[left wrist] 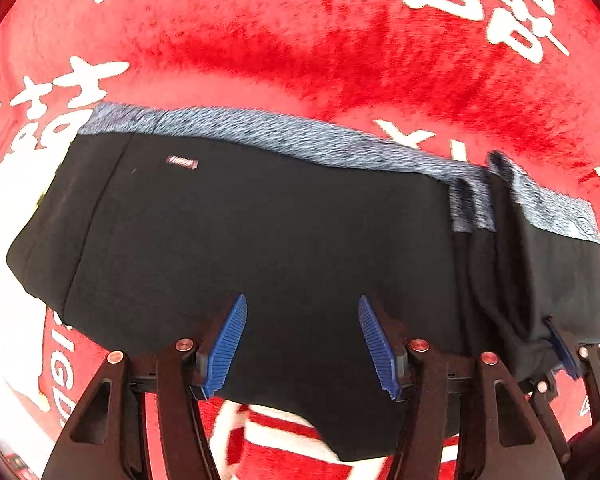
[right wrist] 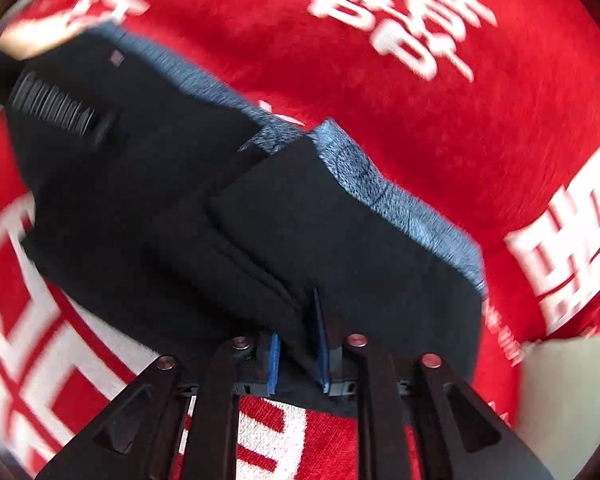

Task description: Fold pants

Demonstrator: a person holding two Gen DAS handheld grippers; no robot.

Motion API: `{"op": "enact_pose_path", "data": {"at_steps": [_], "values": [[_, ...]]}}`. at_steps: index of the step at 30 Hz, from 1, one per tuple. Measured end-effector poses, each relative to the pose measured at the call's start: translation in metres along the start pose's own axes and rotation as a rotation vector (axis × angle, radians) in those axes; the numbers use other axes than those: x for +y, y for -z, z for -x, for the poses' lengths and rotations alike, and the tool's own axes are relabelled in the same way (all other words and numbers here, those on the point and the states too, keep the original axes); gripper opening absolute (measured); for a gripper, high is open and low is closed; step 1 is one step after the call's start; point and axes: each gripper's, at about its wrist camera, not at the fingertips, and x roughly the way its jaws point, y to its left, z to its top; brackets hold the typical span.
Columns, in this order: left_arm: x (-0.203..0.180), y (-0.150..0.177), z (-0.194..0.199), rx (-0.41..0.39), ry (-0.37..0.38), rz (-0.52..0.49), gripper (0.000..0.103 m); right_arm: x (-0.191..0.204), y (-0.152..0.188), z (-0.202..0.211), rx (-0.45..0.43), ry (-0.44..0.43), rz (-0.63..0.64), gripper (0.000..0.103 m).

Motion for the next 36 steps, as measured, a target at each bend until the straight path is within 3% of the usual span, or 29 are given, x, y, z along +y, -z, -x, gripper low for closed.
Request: {"op": "enact_pose_path", "data": {"at_steps": [2,4,5,6,12,14,19,23,25,26,27,30,32,33,36], "values": [[0.004,0.000,0.003,0.004,0.016,-0.006,0.060,0.003,0.005,0.008,-0.013,0.010,0.034,0.034],[0.004,-0.004,0.008,0.008,0.051,-0.018,0.065,-0.006,0.011,0.019,-0.019,-0.034,0.018,0.042],[0.003,-0.008,0.012,0.008,0.078,-0.022,0.079,-0.017,0.013,0.024,-0.012,-0.071,-0.020,0.052],[0.001,-0.010,0.019,-0.002,0.124,-0.024,0.084,-0.029,0.015,0.029,-0.002,-0.107,-0.075,0.057],[-0.041,-0.021,0.050,0.027,0.399,-0.137,0.084,-0.094,0.036,0.039,0.101,-0.216,-0.416,0.058],[-0.059,-0.025,0.043,0.057,0.430,-0.175,0.084,-0.107,0.048,0.037,0.135,-0.240,-0.497,0.058],[-0.090,-0.027,0.021,0.099,0.417,-0.251,0.083,-0.114,0.063,0.035,0.165,-0.272,-0.567,0.058],[-0.105,-0.026,0.008,0.139,0.411,-0.273,0.061,-0.113,0.073,0.039,0.159,-0.292,-0.587,0.055],[-0.111,-0.025,0.004,0.161,0.388,-0.297,0.042,-0.115,0.076,0.038,0.162,-0.304,-0.600,0.050],[-0.115,-0.025,0.000,0.173,0.379,-0.308,0.019,-0.115,0.077,0.038,0.164,-0.312,-0.607,0.044],[-0.117,-0.025,-0.001,0.193,0.394,-0.311,0.010,-0.117,0.078,0.038,0.167,-0.325,-0.617,0.038],[-0.122,-0.025,0.019,0.163,0.440,-0.337,0.010,-0.125,0.081,0.039,0.172,-0.349,-0.644,0.034],[-0.122,-0.020,0.031,0.136,0.410,-0.393,0.010,-0.129,0.081,0.044,0.163,-0.343,-0.644,0.034],[-0.120,-0.016,0.031,0.139,0.397,-0.406,0.005,-0.132,0.082,0.047,0.159,-0.338,-0.642,0.034],[-0.101,-0.002,0.012,0.179,0.348,-0.413,0.005,-0.134,0.084,0.047,0.168,-0.337,-0.648,0.034]]}}
